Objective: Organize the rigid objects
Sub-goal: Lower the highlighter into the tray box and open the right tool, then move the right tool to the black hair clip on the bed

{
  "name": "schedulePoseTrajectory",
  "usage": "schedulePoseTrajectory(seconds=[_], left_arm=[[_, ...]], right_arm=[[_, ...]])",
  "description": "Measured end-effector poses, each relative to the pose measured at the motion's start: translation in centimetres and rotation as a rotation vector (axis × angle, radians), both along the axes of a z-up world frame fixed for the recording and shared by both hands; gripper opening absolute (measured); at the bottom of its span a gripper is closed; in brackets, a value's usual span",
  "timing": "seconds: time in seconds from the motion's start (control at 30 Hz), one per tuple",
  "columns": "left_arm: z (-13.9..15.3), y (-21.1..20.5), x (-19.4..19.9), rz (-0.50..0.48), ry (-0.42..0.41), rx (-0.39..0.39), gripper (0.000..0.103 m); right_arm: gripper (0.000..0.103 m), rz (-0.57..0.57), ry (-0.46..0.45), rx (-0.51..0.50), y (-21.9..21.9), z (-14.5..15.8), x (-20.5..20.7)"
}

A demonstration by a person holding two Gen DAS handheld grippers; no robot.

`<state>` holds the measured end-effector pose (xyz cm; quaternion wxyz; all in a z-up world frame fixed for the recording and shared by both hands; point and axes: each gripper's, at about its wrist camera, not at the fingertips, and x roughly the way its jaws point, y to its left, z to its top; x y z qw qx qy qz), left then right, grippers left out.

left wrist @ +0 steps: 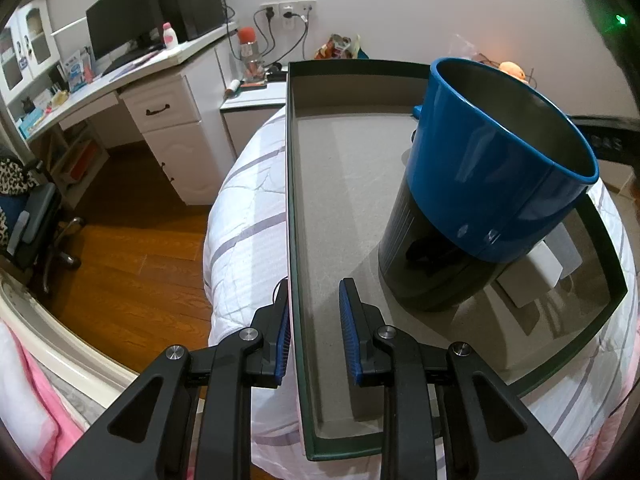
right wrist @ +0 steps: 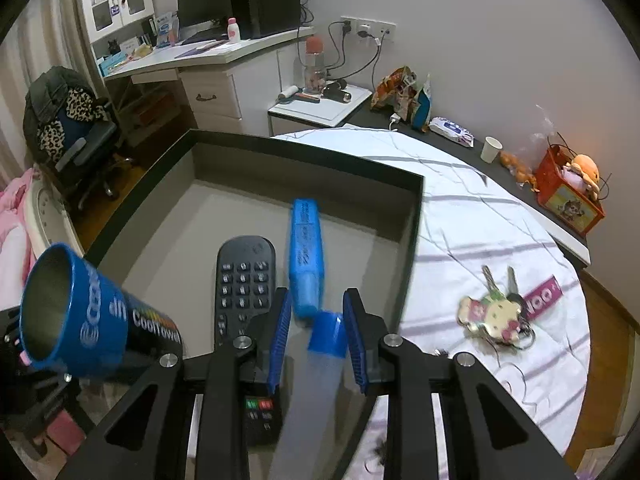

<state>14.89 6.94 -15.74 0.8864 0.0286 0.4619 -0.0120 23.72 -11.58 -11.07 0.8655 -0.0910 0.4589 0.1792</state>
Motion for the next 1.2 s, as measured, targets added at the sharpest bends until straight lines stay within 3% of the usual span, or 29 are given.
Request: schedulePoseTrajectory(seconds=[0.23,0.3,0.33,0.47,0.7,1.2], left_arm=[[0.0,-0.1,-0.1,0.005,0.004,0.003,0.023],[0.0,-0.1,-0.2,0.007,0.003,0.004,0.023],[0.0,-0.1,-0.2,0.008,0.003,0.004,0.023],[0.0,-0.1,-0.2,0.008,0.004,0.004,0.023],[0.0,-0.2,-0.2,0.013,0.003,0.007,0.023],[0.0,-0.2,-0.2,0.012,0.004,0.008,0.023]], right_arm=[[0.032,-0.02,-0.063,0.052,-2.5,2.1,-2.7],[0.058,-0.057,-0.113,0.061,-4.1,3.2,-3.9],[0.06,-0.072,-0.13,0.061,-4.5,3.4,-4.3],[0.061,-0.121,-0.156,0.05,-7.1,3.5,-5.5],[0.061,-0.141,-0.087,0.038,-9.4,0.1,-6.0],[0.061,-0.111,0.0,0.08,-9.5,-3.8,-6.2]])
